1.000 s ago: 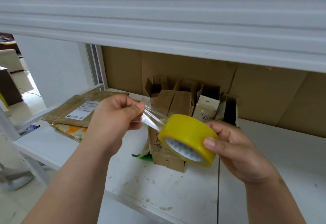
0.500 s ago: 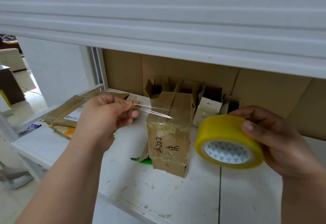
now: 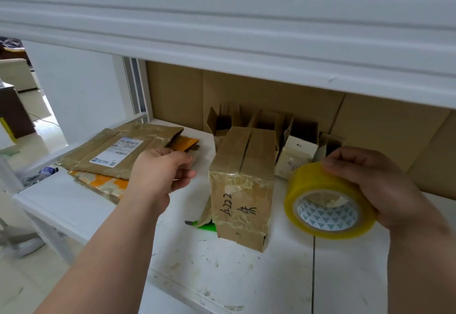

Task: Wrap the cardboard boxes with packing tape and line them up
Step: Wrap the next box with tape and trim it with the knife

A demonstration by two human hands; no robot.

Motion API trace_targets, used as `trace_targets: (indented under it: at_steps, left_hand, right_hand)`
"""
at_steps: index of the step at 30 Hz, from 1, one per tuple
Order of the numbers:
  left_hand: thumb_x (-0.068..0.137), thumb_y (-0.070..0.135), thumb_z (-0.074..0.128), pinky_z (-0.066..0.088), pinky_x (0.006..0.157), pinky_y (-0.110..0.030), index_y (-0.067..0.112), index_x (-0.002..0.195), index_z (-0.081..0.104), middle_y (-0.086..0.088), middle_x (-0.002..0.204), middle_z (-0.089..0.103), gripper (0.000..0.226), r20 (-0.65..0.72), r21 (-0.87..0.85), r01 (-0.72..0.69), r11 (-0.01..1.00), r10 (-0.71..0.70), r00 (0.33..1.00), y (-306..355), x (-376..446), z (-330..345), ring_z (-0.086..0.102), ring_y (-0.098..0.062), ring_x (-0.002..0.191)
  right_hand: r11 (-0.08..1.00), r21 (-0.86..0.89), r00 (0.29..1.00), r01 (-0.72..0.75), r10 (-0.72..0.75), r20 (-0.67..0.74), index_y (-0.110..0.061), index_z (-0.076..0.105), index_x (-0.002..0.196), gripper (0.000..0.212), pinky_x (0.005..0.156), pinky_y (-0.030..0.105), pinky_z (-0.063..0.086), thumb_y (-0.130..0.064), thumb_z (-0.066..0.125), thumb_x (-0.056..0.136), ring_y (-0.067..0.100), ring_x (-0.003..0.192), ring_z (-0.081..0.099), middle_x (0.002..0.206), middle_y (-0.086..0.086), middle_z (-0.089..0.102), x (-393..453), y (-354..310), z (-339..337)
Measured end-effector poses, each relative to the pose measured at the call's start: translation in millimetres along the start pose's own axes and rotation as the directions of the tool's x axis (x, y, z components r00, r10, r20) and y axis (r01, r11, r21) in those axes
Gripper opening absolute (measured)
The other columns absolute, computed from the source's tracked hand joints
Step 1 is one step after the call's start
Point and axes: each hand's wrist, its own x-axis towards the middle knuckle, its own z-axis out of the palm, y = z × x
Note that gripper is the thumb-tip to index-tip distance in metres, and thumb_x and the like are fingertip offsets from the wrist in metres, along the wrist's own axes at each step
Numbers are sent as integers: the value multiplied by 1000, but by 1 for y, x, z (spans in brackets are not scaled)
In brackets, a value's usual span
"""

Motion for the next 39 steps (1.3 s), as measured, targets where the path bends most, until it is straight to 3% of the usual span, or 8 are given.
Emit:
trace_targets:
  at_steps: [8,16,22,25,27,31,35,39]
  left_hand:
    - [87,1,65,52,55,-27,1,90,61,-12,79,62,5,18,-24,119,993,-119,993,-24,2,5,62,-19,55]
    - [88,10,64,48,55,-27,4,81,62,-9,74,62,10,146,113,156,981,-172,974,-34,-10,21,59,-18,63]
    - [97,24,61,55,74,-36,11,94,63,-7,97,64,13,75,202,46,978,-62,995,-32,-14,32,61,-20,92]
    - [95,23,64,56,86,-44,22,118,50,1,103,58,26,86,230,-90,969,72,994,-37,-16,33,60,-18,94]
    - [95,16,62,54,91,-48,25,111,54,5,98,60,20,105,221,-190,956,171,980,-40,-17,35,61,-19,93]
    - [97,9,58,58,84,-39,27,88,68,6,88,70,23,131,197,-249,948,226,965,-42,-21,36,66,-22,92]
    - [97,20,59,54,84,-29,28,104,74,12,98,75,18,240,161,-247,956,205,949,-43,-22,30,68,-7,96]
    - [90,19,70,48,82,-19,31,98,76,15,97,72,16,226,171,-297,939,256,940,-48,-24,29,63,7,91]
  right_hand:
    - [986,-105,991,-128,131,23,-20,71,75,11,74,41,49,-29,72,81,28,72,66,79,17,69,5,21,9]
    - [940,-297,985,-169,175,-6,-20,67,84,9,63,29,44,-29,65,88,14,70,62,76,-1,66,4,32,24]
    - [898,-433,996,-79,93,10,-38,58,92,12,64,25,41,-30,53,98,8,83,57,92,-12,59,-4,26,30]
    - [876,-482,998,-24,47,36,-46,56,89,29,81,29,46,-23,45,102,8,98,53,108,-20,51,-7,23,36]
    - [850,-527,998,-9,40,48,-46,57,85,31,90,33,44,-22,44,100,10,102,50,111,-18,50,-8,20,40]
    - [834,-551,998,-41,65,24,-37,61,82,7,88,36,49,-37,55,85,6,96,52,101,-18,54,-15,14,45]
    - [741,-672,999,-19,34,10,-34,56,80,31,85,33,43,-64,53,82,4,92,52,98,-16,53,-20,11,46]
    - [715,-699,1000,-15,-8,-29,-32,54,79,34,76,28,44,-66,59,81,2,86,53,94,-15,55,-20,13,51]
